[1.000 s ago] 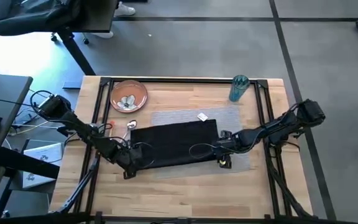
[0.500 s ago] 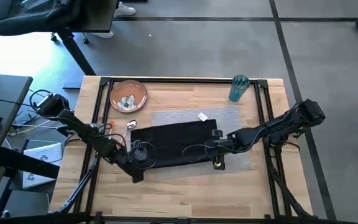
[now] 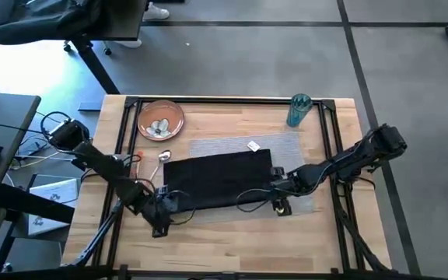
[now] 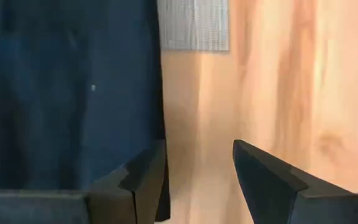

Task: Set table place
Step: Fold the black table napkin

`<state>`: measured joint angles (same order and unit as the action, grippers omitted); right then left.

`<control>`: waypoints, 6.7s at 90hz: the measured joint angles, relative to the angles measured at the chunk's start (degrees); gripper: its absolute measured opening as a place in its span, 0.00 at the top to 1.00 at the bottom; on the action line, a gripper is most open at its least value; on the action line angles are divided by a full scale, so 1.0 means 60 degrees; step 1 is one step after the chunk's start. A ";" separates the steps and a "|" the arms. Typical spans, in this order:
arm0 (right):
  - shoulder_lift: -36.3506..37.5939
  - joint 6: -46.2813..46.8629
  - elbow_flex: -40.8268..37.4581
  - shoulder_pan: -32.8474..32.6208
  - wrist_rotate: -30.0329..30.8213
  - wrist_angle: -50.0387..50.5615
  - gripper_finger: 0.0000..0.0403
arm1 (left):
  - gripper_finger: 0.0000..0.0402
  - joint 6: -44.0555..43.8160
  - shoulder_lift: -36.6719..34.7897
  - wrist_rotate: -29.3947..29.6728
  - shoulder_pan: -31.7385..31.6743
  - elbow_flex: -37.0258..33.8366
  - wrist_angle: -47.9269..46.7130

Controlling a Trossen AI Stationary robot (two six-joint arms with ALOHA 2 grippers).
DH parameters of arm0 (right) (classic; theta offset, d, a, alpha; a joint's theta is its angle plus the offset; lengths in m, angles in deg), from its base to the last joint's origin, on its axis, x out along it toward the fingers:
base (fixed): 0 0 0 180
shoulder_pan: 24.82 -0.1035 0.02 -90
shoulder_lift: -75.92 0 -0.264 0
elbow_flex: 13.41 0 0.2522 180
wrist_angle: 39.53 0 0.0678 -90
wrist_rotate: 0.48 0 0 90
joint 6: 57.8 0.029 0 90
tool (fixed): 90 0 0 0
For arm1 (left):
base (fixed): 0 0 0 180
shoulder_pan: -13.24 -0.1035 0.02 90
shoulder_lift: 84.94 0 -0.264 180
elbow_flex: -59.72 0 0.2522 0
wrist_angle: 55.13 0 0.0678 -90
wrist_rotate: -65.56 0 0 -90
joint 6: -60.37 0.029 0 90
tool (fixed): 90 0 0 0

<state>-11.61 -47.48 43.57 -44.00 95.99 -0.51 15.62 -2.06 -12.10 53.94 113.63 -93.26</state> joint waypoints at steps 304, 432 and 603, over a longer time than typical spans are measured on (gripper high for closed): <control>0.0101 0.0594 0.1807 0.2036 0.0319 0.3514 1.00 | 1.00 -0.3256 0.0010 0.2389 0.0534 0.0992 -0.4201; 0.0101 -0.0476 0.1883 0.3172 -0.1717 0.1967 0.50 | 0.58 -0.1642 -0.1502 0.2437 -0.0182 0.0735 -0.3302; 0.3724 0.7150 -0.2112 0.1785 -0.1190 -0.0226 0.50 | 0.61 0.4763 0.0248 0.1387 -0.3738 0.0560 0.3230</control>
<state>10.74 -4.58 30.90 -33.29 88.85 -1.87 44.19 -0.57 -3.78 31.51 116.99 -73.88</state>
